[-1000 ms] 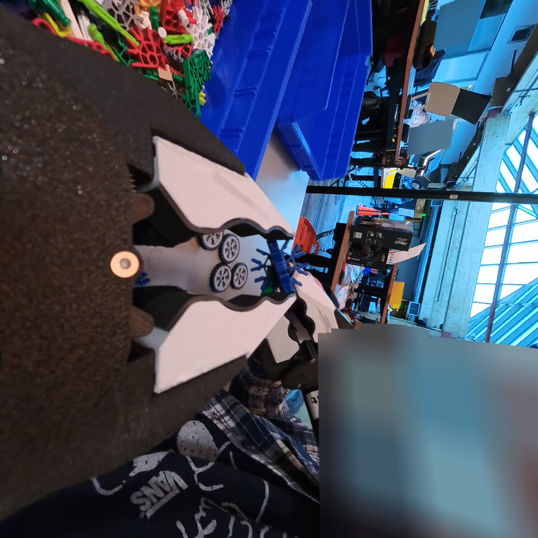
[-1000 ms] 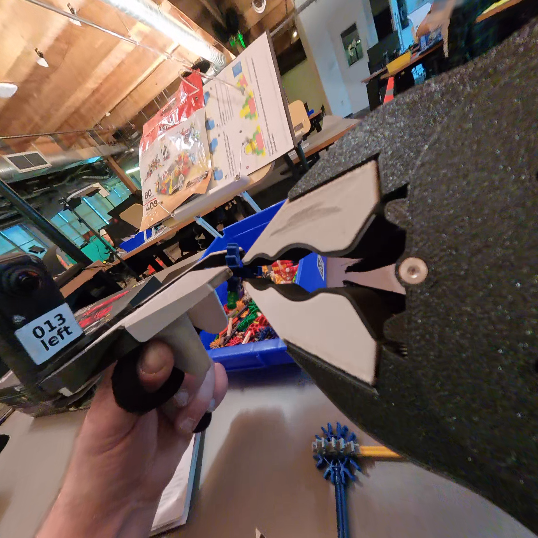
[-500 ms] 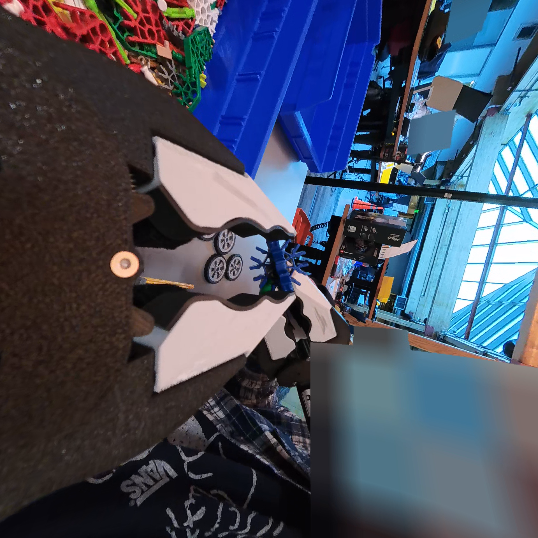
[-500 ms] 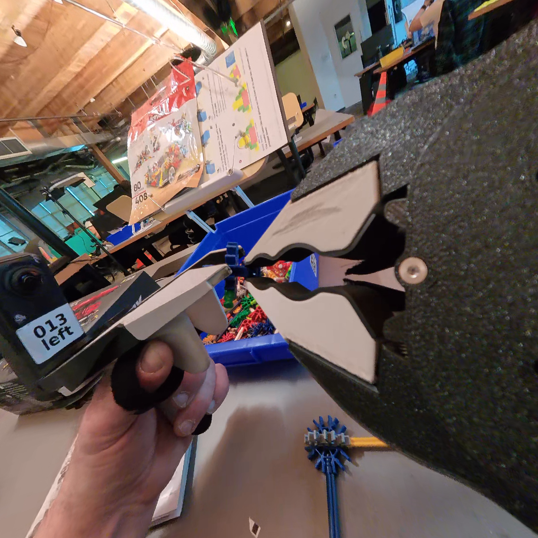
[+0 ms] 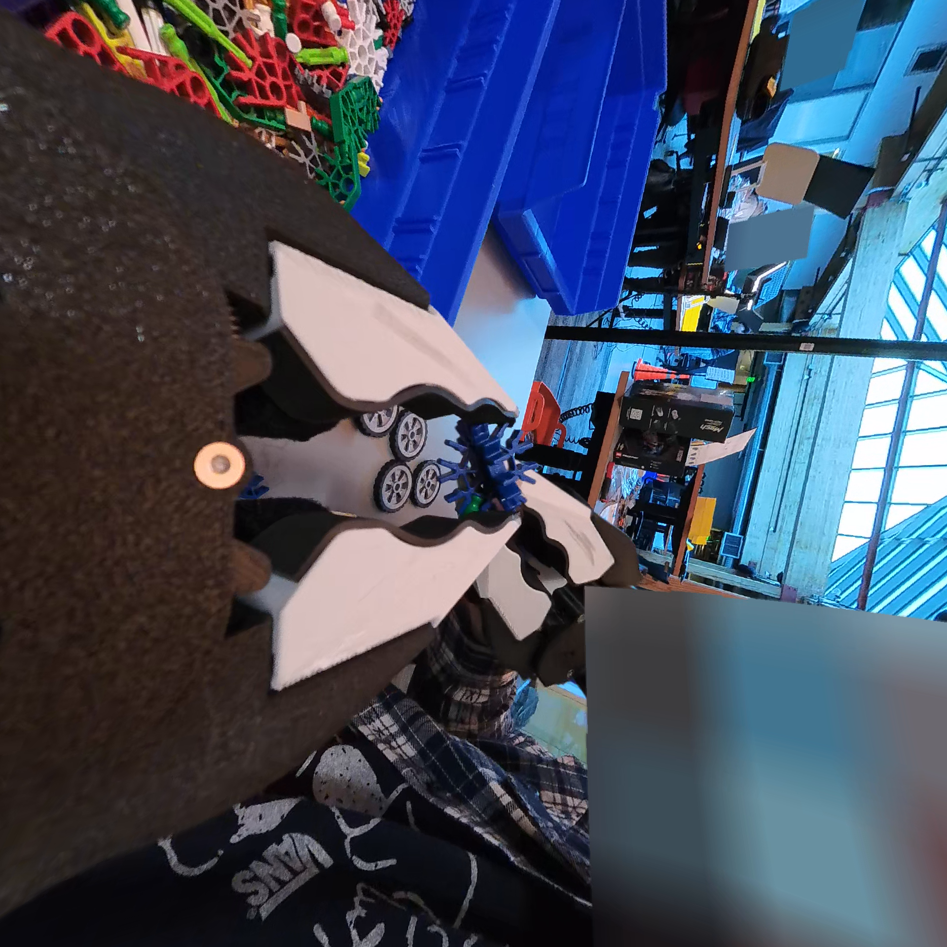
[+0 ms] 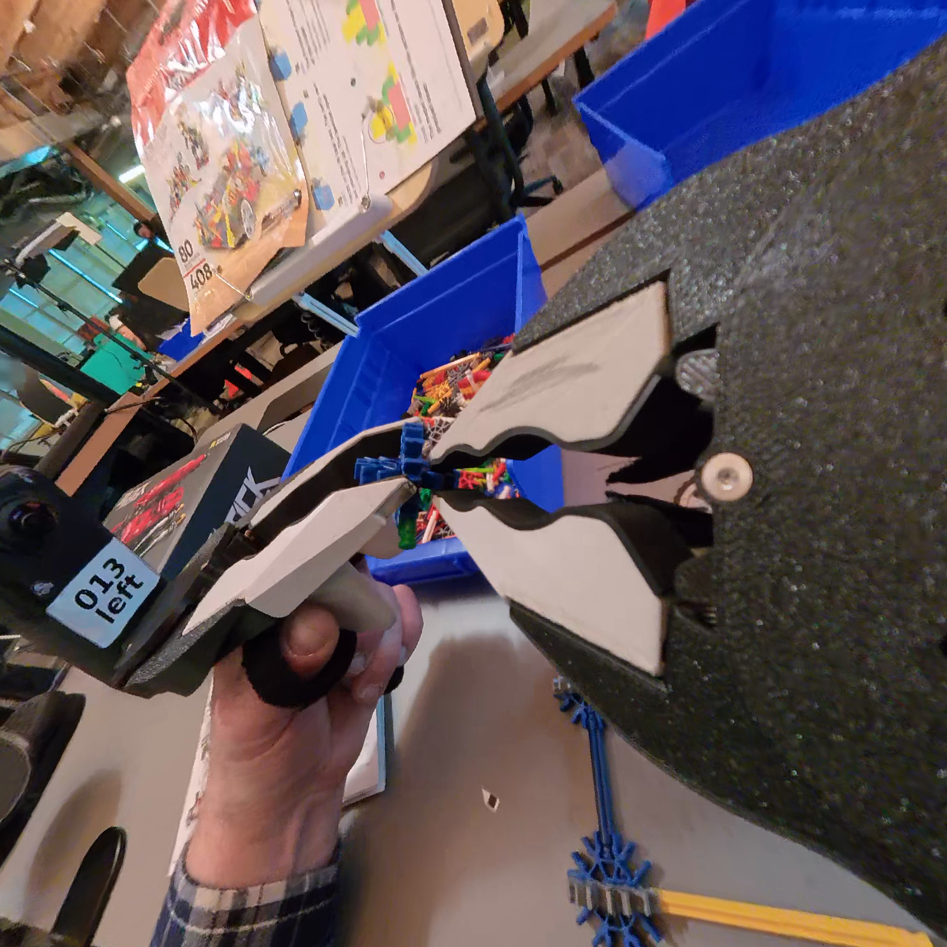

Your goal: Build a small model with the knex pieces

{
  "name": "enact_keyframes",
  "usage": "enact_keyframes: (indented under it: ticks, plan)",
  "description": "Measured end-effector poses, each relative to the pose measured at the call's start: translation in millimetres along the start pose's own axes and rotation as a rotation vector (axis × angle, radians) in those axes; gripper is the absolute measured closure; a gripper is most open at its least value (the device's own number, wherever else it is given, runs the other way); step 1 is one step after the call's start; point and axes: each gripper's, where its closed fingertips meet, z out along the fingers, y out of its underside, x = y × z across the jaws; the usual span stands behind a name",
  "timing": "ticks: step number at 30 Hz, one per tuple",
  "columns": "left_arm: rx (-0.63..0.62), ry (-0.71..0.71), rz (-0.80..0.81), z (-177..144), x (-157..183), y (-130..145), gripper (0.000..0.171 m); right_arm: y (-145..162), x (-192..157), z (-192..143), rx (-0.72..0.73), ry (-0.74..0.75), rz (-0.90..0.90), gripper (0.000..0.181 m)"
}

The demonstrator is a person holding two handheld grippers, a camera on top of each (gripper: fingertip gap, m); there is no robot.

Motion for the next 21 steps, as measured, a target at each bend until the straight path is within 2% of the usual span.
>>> enact_keyframes:
  ticks: [2,8,10,12,14,19,21]
  plan:
    - [-0.009,-0.018,0.003,0.6,-3.0,1.8,0.141,2.4,0.9,1.8,-0.018,0.007,-0.002,0.177]
    - [-0.006,-0.076,-0.007,2.3,-10.9,1.1,0.141,7.2,11.3,6.9,-0.08,0.186,-0.202,0.178]
    - [-0.001,-0.083,-0.018,2.1,-12.1,1.2,0.141,7.6,12.4,8.2,-0.082,0.207,-0.218,0.178]
    - [-0.013,-0.073,-0.025,0.9,-12.5,4.2,0.141,9.7,10.8,10.0,-0.079,0.178,-0.179,0.178]
    - [-0.008,-0.072,-0.02,1.6,-11.2,2.2,0.14,8.0,8.9,9.8,-0.038,0.1,-0.051,0.178]
    - [-0.057,-0.115,0.039,0.7,-14.2,-0.9,0.138,7.2,13.6,10.9,-0.031,0.116,-0.05,0.176]
    - [-0.05,-0.18,0.014,-3.8,-21.6,-3.7,0.123,6.4,18.4,9.9,-0.036,0.162,-0.085,0.176]
